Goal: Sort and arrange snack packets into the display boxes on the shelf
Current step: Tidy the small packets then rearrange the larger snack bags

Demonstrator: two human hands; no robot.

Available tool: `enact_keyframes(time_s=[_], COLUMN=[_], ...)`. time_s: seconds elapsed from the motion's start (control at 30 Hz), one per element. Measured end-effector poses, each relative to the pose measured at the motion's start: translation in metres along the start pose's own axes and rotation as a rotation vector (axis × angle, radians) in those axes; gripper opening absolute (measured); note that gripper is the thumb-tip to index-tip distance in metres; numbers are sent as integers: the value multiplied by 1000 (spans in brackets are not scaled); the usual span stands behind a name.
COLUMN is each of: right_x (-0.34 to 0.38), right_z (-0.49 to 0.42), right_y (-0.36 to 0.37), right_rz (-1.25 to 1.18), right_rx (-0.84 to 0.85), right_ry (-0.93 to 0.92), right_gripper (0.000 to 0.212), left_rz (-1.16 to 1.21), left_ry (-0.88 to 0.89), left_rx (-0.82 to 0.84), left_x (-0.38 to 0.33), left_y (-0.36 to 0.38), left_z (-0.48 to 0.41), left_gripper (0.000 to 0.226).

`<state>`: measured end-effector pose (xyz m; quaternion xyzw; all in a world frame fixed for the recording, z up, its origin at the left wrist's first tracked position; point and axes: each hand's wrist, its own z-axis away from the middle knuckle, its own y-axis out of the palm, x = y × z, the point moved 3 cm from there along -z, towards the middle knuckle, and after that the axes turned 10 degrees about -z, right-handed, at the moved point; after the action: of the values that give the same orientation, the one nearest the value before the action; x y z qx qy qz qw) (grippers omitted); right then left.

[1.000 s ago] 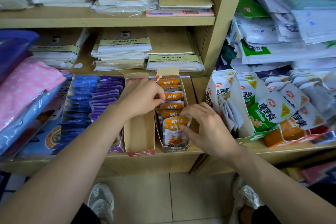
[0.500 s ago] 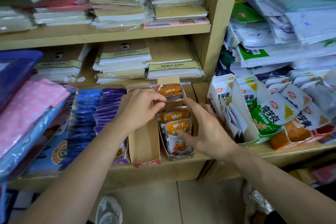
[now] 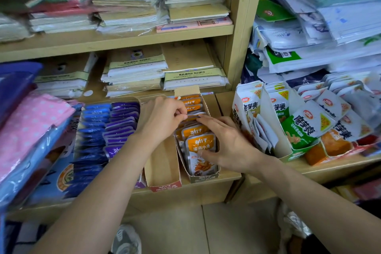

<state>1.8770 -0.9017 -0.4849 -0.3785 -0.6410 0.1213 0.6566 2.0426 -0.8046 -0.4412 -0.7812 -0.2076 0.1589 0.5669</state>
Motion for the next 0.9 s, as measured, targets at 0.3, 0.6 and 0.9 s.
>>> enact_keyframes(time_s=[0.3, 0.6, 0.9], right_x=[-3, -4, -2], right_z=[2, 2, 2], right_y=[-4, -5, -4], right_rz=[30, 86, 122], right_rx=[-4, -32, -59], right_ry=[-41, -46, -77], right_gripper=[79, 82, 80], left_rz=[-1, -27, -7], left_ry=[32, 101, 138], left_rx=[16, 89, -76], left_x=[8, 4, 7], left_y=[0, 3, -6], left_z=[-1, -4, 3], left_gripper=[9, 11, 13])
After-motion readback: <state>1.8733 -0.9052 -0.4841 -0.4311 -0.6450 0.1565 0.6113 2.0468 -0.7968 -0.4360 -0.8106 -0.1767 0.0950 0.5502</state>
